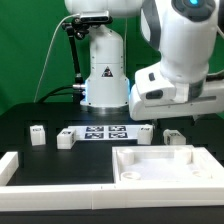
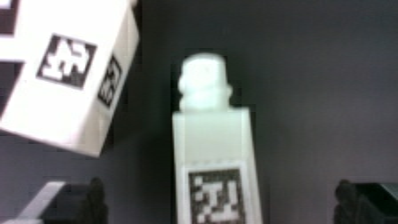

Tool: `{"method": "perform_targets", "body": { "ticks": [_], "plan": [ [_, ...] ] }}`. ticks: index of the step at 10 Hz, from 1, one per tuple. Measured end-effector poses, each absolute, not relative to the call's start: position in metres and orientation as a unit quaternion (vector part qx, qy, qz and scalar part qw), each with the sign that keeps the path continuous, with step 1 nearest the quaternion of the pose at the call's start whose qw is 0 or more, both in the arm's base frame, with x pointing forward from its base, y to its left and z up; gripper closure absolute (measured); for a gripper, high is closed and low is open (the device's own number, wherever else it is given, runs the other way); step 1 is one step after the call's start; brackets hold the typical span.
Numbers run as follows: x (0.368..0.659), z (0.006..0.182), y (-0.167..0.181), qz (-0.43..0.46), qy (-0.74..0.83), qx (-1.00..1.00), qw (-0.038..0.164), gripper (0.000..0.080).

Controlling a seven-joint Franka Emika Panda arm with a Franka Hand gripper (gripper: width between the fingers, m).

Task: Assemble one leg

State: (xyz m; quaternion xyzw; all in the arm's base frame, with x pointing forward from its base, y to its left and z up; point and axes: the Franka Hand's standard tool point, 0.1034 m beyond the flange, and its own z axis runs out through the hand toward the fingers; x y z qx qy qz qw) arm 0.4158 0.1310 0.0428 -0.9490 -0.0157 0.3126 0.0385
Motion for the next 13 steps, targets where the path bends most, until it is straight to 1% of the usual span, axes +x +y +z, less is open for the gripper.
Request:
{"method": "perform_targets", "body": {
  "ticks": [1, 3, 4, 7, 10, 13],
  "plan": [
    [0.417, 0.042, 0.133, 0.345, -0.018, -0.937, 0.039, 0.015],
    [0.411, 0.039, 0.132, 0.429, -0.022, -0.902, 0.039, 0.015],
    [0.415, 0.034, 0.133, 0.437, -0.022, -0.898, 0.04, 0.015],
    [0.42, 0.026, 0.13, 0.425, -0.019, -0.904, 0.04, 0.015],
    [0.419, 0.013, 0.129, 0.41, -0.011, -0.911, 0.039, 0.015],
    [0.416, 0.009, 0.125, 0.411, -0.011, -0.911, 0.04, 0.015]
  ]
}}
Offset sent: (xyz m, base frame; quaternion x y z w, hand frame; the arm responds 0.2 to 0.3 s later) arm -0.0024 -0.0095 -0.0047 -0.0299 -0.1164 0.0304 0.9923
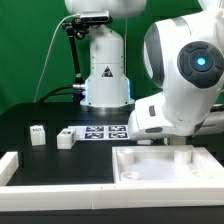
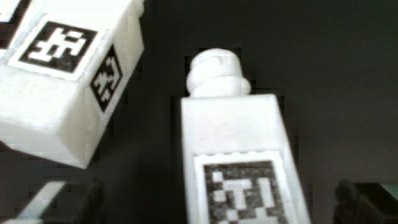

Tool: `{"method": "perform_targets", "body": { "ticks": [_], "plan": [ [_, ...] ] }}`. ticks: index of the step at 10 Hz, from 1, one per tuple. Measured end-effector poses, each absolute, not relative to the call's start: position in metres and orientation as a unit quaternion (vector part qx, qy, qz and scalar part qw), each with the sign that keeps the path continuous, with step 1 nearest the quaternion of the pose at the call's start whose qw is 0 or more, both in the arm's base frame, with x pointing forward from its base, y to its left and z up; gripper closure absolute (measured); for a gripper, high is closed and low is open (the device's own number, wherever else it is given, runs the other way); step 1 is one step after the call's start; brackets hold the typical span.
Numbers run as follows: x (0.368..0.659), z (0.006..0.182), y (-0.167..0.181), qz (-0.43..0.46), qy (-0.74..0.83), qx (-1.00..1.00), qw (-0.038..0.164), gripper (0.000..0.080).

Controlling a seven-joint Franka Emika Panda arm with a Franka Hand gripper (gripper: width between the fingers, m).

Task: Assemble one leg

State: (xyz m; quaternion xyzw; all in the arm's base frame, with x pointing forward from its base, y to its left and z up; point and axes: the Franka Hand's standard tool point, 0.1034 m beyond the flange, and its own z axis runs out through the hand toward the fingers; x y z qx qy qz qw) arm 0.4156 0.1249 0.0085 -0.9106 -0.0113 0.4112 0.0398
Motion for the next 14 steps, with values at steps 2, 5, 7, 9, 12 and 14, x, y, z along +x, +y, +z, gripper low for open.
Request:
{"method": "perform_targets", "body": {
  "ticks": [2, 5, 7, 9, 12, 14],
  "plan": [
    [0.416, 0.008, 0.125, 0.411, -0.011, -0.911, 0.04, 0.0162],
    [0.415, 0.008, 0.125, 0.411, -0.011, -0.911, 0.04, 0.0511],
    [0.415, 0.008, 0.125, 0.411, -0.012, -0.911, 0.04, 0.0511],
    [0.415, 0.008, 0.125, 0.411, -0.012, -0.911, 0.04, 0.0511],
    [0.428, 0.046, 0.121, 0.419, -0.03, -0.906, 0.049, 0.0509],
    [0.434, 0.069, 0.121, 0.428, -0.035, -0.902, 0.047, 0.0509]
  ]
}}
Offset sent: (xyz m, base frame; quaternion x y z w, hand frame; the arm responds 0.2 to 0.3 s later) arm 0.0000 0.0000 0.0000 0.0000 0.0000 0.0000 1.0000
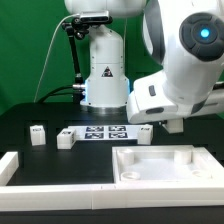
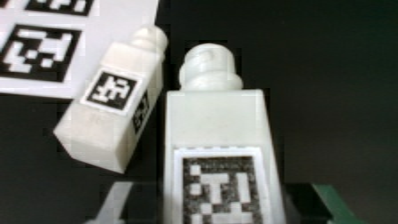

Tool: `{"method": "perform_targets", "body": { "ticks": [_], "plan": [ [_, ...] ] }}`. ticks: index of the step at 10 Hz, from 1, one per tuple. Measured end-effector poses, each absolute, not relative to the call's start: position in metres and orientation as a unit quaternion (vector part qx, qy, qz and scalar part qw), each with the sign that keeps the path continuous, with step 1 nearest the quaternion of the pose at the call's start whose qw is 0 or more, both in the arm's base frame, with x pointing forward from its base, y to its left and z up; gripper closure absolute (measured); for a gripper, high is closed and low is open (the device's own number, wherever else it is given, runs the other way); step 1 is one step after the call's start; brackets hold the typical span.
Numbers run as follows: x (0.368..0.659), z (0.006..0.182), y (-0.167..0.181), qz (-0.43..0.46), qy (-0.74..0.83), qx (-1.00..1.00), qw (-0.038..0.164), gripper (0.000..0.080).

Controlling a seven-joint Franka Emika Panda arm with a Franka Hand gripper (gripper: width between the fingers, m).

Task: Assemble one leg

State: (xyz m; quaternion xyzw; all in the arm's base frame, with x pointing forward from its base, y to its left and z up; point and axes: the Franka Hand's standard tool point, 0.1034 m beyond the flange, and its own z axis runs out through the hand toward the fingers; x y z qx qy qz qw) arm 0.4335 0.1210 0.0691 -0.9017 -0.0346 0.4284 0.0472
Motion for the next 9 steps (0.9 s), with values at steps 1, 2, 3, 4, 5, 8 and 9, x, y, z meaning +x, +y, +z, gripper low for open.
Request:
{"method": "perform_targets", "body": {
  "ticks": [1, 2, 3, 4, 5, 8, 9],
  "plan": [
    [0.44, 0.079, 0.122, 0.419, -0.034, -0.906, 0.046, 0.0509],
    [0.44, 0.084, 0.124, 0.418, -0.036, -0.907, 0.042, 0.0509],
    [0.441, 0.081, 0.125, 0.413, -0.038, -0.909, 0.044, 0.0509],
    [0.453, 0.076, 0.127, 0.36, -0.034, -0.931, 0.046, 0.0509],
    [0.451, 0.079, 0.125, 0.327, -0.032, -0.943, 0.044, 0.0509],
    [0.479, 0.084, 0.123, 0.206, -0.046, -0.976, 0.054, 0.0509],
    [0.49, 0.088, 0.122, 0.16, -0.051, -0.984, 0.055, 0.0509]
  ]
}}
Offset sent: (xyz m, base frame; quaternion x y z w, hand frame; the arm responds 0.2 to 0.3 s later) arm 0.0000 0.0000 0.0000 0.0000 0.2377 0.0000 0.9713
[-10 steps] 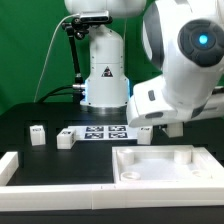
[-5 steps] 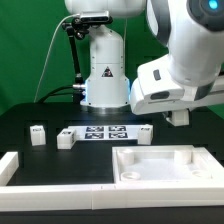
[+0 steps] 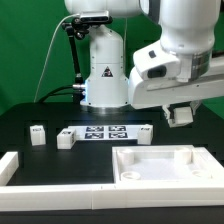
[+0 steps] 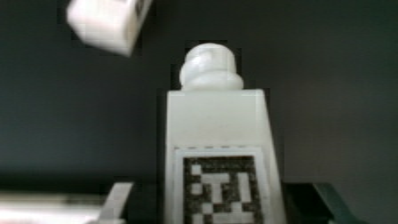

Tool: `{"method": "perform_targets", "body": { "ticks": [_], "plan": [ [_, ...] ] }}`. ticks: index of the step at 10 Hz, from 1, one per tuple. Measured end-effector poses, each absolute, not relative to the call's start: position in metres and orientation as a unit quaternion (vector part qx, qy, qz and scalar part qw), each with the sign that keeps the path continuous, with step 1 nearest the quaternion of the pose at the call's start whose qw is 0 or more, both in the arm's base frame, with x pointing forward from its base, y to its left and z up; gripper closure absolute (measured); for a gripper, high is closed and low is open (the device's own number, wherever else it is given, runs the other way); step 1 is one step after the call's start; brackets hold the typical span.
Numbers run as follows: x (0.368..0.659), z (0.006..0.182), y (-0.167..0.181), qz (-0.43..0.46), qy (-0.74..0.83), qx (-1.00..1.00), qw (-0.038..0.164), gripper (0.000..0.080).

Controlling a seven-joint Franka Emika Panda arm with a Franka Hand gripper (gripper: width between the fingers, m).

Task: Assemble one leg

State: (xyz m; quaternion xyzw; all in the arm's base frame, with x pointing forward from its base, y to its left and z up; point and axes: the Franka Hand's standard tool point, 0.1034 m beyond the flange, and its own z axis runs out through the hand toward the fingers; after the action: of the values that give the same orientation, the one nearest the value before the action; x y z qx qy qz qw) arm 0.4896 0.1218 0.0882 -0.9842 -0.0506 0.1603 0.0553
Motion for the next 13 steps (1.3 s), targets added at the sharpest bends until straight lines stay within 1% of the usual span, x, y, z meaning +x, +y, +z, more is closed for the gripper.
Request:
{"method": "perform_targets", "body": {
  "ticks": [1, 3, 4, 5, 6, 9, 10, 11, 13],
  "plan": [
    [0.498, 0.091, 0.121, 0.115, -0.049, -0.991, 0.055, 0.0509],
    [0.499, 0.087, 0.12, 0.053, -0.047, -0.996, 0.054, 0.0509],
    [0.505, 0.088, 0.119, -0.006, -0.045, -0.998, 0.054, 0.0509],
    [0.504, 0.086, 0.117, -0.047, -0.043, -0.996, 0.054, 0.0509],
    [0.508, 0.087, 0.115, -0.067, -0.058, -0.995, 0.053, 0.0509],
    [0.539, 0.107, 0.117, -0.172, -0.064, -0.981, 0.054, 0.0509],
    [0.538, 0.106, 0.116, -0.199, -0.063, -0.977, 0.054, 0.0509],
    [0.534, 0.102, 0.116, -0.189, -0.063, -0.978, 0.054, 0.0509],
    [0.535, 0.102, 0.116, -0.189, -0.063, -0.978, 0.054, 0.0509]
  ]
}}
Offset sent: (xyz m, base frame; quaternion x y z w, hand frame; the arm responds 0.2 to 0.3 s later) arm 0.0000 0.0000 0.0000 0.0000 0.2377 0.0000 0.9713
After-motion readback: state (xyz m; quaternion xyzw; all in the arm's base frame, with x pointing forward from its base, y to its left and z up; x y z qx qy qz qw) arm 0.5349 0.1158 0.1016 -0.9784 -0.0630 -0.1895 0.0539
